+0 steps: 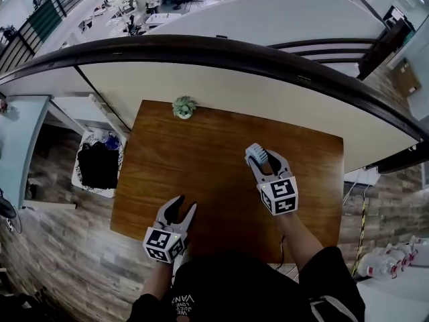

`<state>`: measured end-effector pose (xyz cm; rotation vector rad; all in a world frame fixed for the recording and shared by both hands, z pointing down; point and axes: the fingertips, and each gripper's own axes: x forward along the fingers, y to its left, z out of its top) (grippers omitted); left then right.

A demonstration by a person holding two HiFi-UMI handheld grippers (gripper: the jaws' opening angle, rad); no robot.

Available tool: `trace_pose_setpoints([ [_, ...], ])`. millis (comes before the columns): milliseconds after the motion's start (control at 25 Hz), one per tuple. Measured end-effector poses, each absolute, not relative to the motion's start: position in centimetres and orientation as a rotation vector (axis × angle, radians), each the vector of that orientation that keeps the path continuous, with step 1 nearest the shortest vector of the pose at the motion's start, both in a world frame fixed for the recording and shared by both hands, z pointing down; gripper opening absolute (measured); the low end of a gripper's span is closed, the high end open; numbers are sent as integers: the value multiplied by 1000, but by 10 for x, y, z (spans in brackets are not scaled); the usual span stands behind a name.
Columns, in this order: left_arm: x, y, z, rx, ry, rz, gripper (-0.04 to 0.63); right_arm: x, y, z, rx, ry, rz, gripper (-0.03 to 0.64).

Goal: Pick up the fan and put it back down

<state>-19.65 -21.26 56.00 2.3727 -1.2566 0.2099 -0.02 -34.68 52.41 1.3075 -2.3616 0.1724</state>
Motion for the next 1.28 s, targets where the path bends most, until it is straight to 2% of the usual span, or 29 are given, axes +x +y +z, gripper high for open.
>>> trace_pose_setpoints([
  [1280, -306, -327, 614, 2342, -1180, 255, 172, -112, -549, 575, 1393, -2349, 181, 184],
])
